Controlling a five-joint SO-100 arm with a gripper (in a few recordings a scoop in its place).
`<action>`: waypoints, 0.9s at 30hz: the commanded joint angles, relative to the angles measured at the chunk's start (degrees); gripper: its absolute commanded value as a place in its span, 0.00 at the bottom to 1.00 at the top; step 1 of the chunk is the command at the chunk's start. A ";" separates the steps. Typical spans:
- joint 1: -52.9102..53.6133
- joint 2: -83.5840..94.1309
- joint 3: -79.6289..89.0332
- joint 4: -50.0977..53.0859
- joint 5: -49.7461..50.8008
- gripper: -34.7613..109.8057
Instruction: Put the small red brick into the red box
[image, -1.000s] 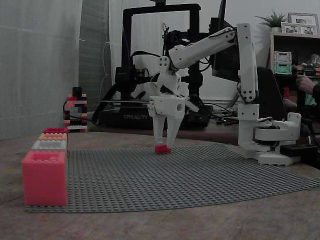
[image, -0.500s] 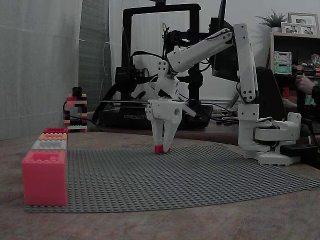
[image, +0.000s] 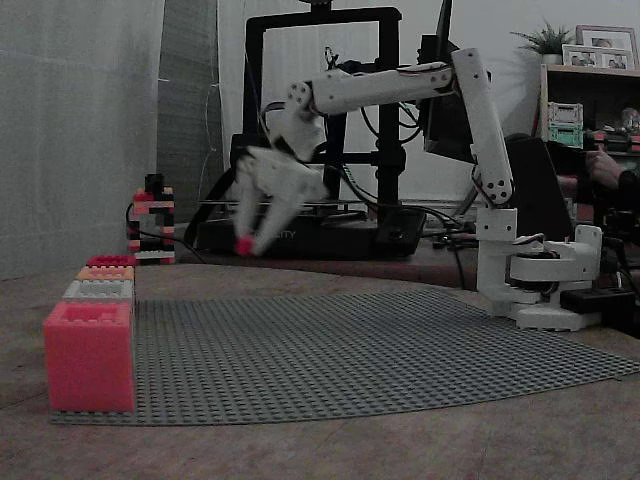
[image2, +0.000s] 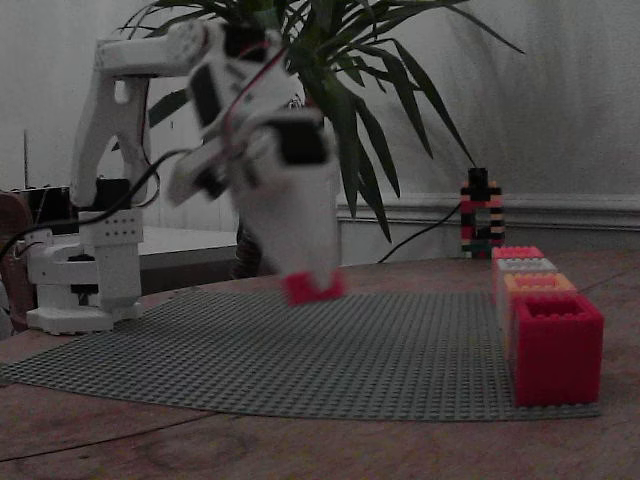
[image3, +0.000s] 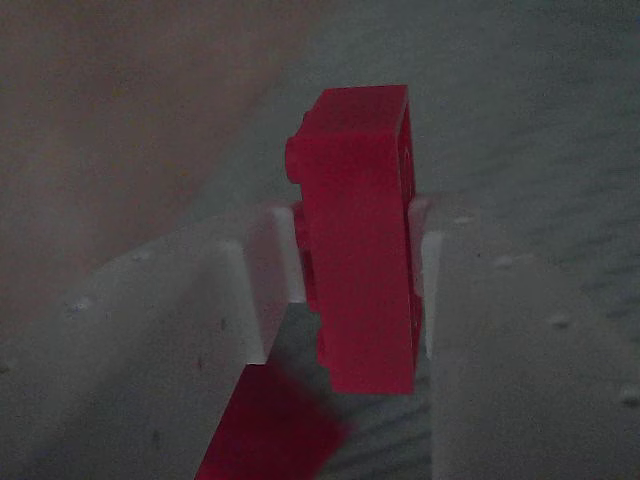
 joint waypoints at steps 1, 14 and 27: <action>-3.69 -2.46 -13.97 -3.52 -7.12 0.24; -10.81 -18.98 -30.94 -10.72 -13.80 0.24; -11.07 -30.85 -38.94 -17.14 -13.45 0.26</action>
